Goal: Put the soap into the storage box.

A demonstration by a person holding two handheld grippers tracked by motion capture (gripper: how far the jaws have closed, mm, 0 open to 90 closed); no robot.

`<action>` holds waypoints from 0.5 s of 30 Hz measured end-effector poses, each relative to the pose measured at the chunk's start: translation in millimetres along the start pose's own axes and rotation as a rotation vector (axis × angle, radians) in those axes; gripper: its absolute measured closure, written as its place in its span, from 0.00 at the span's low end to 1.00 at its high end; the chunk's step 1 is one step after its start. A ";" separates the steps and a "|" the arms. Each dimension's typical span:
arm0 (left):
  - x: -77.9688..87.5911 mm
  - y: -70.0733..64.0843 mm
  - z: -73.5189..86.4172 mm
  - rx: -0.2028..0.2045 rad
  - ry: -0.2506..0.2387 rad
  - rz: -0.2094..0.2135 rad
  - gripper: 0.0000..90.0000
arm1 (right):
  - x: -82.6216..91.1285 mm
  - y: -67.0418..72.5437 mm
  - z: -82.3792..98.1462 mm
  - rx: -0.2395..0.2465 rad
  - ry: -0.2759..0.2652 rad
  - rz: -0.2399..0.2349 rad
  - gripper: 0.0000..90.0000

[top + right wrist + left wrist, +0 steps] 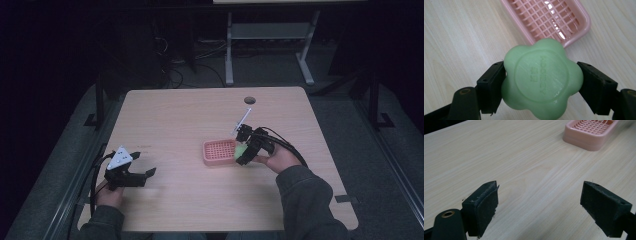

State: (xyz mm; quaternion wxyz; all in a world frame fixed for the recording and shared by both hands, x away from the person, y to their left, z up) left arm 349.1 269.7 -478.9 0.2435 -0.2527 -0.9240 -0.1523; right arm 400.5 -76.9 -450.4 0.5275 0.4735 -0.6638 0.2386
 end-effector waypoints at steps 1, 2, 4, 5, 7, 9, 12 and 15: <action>0.0 0.1 -0.1 -0.002 0.000 0.000 0.16 | -0.9 -0.3 -1.4 0.003 0.000 -0.001 0.29; 0.0 0.0 -0.1 -0.001 0.000 0.000 0.16 | -1.7 -0.7 -3.1 0.007 0.001 -0.001 0.29; 0.0 0.0 -0.1 0.000 -0.001 0.000 0.16 | -3.6 -0.6 -7.0 0.007 -0.001 -0.004 0.29; -0.1 0.0 -0.2 0.000 -0.002 0.001 0.16 | -4.2 -0.4 -8.2 0.010 -0.002 -0.008 0.29; -0.1 0.0 -0.1 0.000 0.000 0.002 0.16 | -6.5 -0.4 -12.8 0.015 0.000 -0.006 0.29; -0.2 -0.1 -0.1 -0.001 -0.001 0.002 0.16 | -7.2 -0.5 -14.4 0.017 -0.002 -0.009 0.29; -0.1 -0.1 -0.5 -0.001 -0.004 0.002 0.16 | -9.4 -0.9 -19.1 0.019 0.000 -0.015 0.29; 0.2 -0.3 -0.6 0.000 -0.004 0.002 0.16 | -11.8 -1.1 -24.2 0.024 -0.010 -0.024 0.29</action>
Point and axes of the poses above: each handheld gripper's, and its own axes: x roughly backward along the jaws, z roughly out of its underside, y roughly to its left, the point moved 7 cm from there along -x, roughly forward along the jaws, and after that the axes turned 10 degrees about -z, right-handed, at the moved point
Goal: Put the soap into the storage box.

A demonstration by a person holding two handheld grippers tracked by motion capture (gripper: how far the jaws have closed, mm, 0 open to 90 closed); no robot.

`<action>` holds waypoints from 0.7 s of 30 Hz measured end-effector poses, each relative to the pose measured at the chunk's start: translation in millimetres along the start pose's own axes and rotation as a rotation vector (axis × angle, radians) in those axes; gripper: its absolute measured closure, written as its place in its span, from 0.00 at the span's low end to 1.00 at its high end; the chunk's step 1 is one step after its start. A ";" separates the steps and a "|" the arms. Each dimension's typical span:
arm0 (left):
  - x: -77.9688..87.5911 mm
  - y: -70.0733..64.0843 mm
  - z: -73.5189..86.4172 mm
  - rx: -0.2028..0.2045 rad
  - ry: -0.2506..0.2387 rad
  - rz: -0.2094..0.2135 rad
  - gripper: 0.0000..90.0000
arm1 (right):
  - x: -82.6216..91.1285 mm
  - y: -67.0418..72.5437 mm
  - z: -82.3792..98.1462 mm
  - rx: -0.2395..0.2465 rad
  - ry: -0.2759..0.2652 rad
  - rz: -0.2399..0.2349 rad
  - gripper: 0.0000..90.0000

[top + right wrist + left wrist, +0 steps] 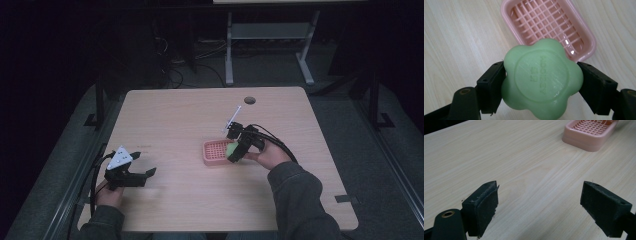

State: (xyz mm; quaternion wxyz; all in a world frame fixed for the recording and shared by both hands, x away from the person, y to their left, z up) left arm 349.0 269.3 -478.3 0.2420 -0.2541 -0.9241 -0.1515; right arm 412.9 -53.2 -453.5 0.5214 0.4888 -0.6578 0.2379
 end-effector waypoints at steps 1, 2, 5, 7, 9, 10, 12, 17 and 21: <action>0.0 0.1 0.0 0.000 -0.001 0.000 0.16 | -0.5 0.1 -0.7 -0.001 -0.001 -0.005 0.29; -0.1 0.1 0.0 0.000 -0.001 0.001 0.16 | -1.7 -0.3 -1.6 -0.002 0.000 -0.003 0.29; -0.3 0.2 0.1 0.000 -0.001 0.001 0.16 | -3.9 -1.3 -3.6 -0.002 0.002 -0.007 0.29; -0.3 0.2 0.0 0.002 -0.001 0.001 0.16 | -5.2 -1.8 -5.0 -0.002 0.002 -0.011 0.29; -0.3 0.2 0.1 -0.001 0.000 0.001 0.16 | -7.5 -2.9 -6.7 -0.003 0.011 -0.012 0.29; -0.2 0.1 0.0 0.000 -0.001 0.001 0.16 | -7.5 -2.9 -6.7 -0.003 0.011 -0.012 0.29; -0.2 0.1 0.0 0.001 -0.001 0.001 0.16 | -8.1 -3.9 -10.4 0.002 0.019 -0.008 0.29; -0.1 0.1 0.0 0.001 -0.001 0.001 0.16 | -6.6 -3.7 -17.6 0.010 0.022 -0.006 0.29; -0.5 0.3 0.0 0.003 -0.002 0.003 0.16 | -5.6 -2.5 -28.1 0.023 0.011 -0.001 0.29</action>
Point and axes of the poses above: each handheld gripper's, and its own axes: x roughly backward along the jaws, z roughly out of its underside, y roughly to its left, the point moved 7 cm from there along -x, roughly forward along the jaws, and after that the axes turned 10 degrees about -z, right-handed, at the moved point
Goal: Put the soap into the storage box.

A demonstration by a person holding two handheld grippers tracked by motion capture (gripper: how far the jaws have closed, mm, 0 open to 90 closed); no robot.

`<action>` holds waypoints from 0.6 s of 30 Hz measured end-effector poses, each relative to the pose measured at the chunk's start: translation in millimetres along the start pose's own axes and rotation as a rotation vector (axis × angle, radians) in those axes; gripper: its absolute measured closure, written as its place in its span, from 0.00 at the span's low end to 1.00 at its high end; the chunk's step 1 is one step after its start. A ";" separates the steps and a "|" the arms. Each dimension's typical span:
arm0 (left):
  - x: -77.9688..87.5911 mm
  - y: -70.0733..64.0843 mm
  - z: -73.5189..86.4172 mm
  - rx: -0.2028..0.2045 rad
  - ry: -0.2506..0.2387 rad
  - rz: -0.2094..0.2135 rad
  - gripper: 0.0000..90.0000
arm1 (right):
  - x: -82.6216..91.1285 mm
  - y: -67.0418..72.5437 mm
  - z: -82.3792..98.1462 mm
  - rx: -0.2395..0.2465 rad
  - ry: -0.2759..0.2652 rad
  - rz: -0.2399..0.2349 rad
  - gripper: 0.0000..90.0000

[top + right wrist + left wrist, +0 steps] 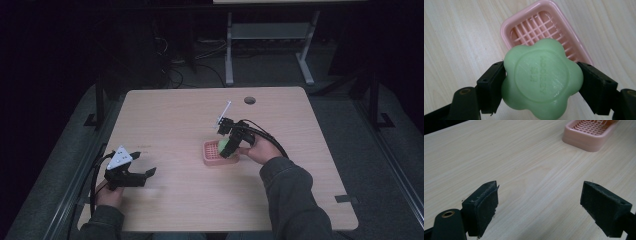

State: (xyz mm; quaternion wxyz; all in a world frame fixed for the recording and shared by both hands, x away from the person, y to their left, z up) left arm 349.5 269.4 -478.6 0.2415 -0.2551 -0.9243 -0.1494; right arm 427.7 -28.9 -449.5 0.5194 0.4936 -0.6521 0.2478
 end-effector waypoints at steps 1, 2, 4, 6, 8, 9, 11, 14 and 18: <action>-0.1 0.0 0.1 -0.001 0.001 0.000 0.16 | 0.0 0.0 0.0 0.000 0.000 0.000 0.29; -0.1 -0.2 0.1 -0.001 0.001 0.000 0.16 | -0.2 0.3 -2.2 0.004 0.000 -0.001 0.29; 0.2 -0.2 -0.1 -0.003 -0.001 0.000 0.16 | -0.9 0.7 -6.3 0.006 -0.001 0.002 0.29; 0.3 -0.3 -0.2 0.000 -0.001 0.002 0.16 | -2.6 -0.3 -9.9 0.010 -0.003 0.005 0.29; 0.2 -0.2 -0.1 -0.001 0.000 0.002 0.16 | -4.7 -1.5 -11.9 0.012 -0.004 0.006 0.29; 0.1 -0.2 0.0 -0.001 0.000 0.002 0.16 | -5.9 -1.9 -12.4 0.008 -0.004 0.003 0.29; -0.2 -0.3 0.1 -0.002 0.000 0.003 0.16 | -8.2 -2.8 -12.8 0.005 -0.001 0.005 0.29; -0.5 -0.1 0.2 -0.001 0.001 0.002 0.16 | -13.0 -5.2 -12.8 0.000 0.008 -0.002 0.29; -0.4 -0.2 0.3 -0.002 0.002 0.003 0.16 | -18.3 -9.2 -12.8 -0.012 0.012 0.001 0.29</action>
Point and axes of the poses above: each handheld gripper's, and its own axes: x roughly backward along the jaws, z roughly out of its underside, y roughly to its left, the point moved 7 cm from there along -x, roughly forward along the jaws, and after that the axes turned 10 degrees about -z, right-handed, at the moved point
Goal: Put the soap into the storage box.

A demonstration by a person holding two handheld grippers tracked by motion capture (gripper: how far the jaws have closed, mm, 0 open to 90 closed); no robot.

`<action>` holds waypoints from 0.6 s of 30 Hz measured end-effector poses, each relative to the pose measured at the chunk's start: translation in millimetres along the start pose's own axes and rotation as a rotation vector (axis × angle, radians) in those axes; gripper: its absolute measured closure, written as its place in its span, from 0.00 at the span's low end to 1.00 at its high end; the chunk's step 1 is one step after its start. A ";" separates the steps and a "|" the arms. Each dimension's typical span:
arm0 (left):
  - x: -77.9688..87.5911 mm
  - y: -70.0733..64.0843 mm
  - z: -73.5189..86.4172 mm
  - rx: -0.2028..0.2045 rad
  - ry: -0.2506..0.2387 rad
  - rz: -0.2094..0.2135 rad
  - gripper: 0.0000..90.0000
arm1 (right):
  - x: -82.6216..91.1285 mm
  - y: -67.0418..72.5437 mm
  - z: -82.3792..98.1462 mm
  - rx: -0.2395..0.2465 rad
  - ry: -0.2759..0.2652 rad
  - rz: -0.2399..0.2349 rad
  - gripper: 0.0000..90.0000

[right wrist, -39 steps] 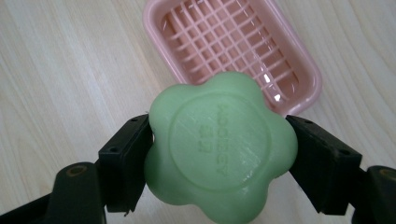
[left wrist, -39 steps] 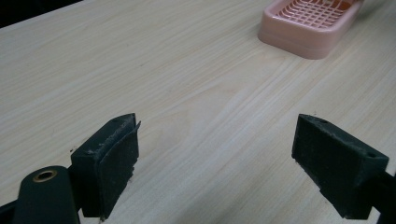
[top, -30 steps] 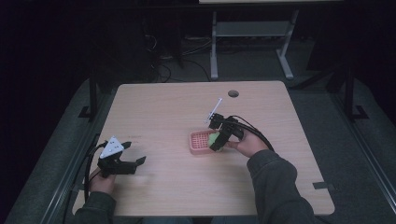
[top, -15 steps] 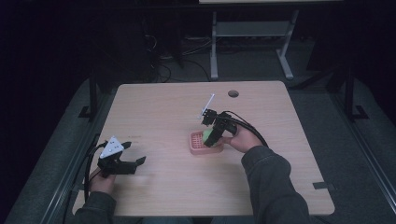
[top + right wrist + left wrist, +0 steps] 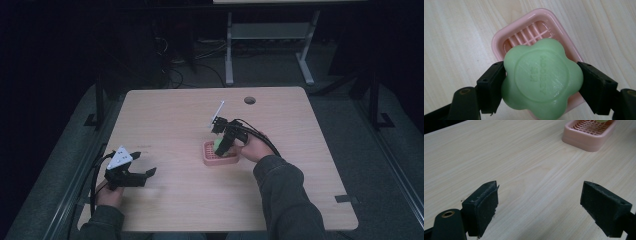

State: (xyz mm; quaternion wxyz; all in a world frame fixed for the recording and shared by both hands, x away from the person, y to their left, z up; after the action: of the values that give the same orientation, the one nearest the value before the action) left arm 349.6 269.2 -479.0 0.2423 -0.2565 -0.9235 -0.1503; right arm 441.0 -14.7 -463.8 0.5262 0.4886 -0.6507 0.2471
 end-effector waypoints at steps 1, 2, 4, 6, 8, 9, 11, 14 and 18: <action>-0.1 -0.1 0.0 -0.001 0.000 0.000 0.16 | -1.8 -1.4 -0.1 -0.001 -0.002 0.000 0.29; -0.1 -0.1 0.0 -0.001 0.000 0.001 0.16 | -1.8 -1.4 -0.1 -0.001 -0.002 0.000 0.29; -0.3 -0.1 0.0 -0.001 0.000 0.001 0.16 | -3.8 -2.0 -0.1 -0.006 0.003 -0.003 0.29; -0.2 -0.2 0.0 0.000 0.000 0.000 0.16 | -6.1 -2.8 -0.3 -0.006 0.004 0.003 0.29; -0.3 -0.1 0.1 -0.002 0.002 0.001 0.16 | -8.4 -3.4 -0.6 -0.011 0.001 0.001 0.29; -0.3 -0.2 0.0 -0.002 0.001 0.001 0.16 | -9.8 -4.2 -0.7 -0.005 0.003 0.004 0.29; -0.3 -0.1 0.0 -0.001 0.000 0.001 0.16 | -11.8 -4.4 -1.2 -0.008 0.004 0.005 0.29; -0.3 0.6 0.3 -0.003 0.002 0.000 0.16 | -14.0 -4.7 -2.3 -0.004 0.004 0.012 0.29; -0.3 0.3 0.0 0.000 -0.003 0.000 0.16 | -15.6 -4.0 -3.3 -0.006 0.004 0.016 0.29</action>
State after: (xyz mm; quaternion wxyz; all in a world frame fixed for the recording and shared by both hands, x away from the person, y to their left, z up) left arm 350.0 269.3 -479.2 0.2411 -0.2569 -0.9238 -0.1496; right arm 445.6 -7.7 -477.9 0.5272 0.4813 -0.6541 0.2502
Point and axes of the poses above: each handheld gripper's, and its own axes: x roughly backward along the jaws, z roughly out of its underside, y roughly to its left, the point moved 7 cm from there along -x, roughly forward along the jaws, and after that the axes turned 10 degrees about -z, right-handed, at the moved point
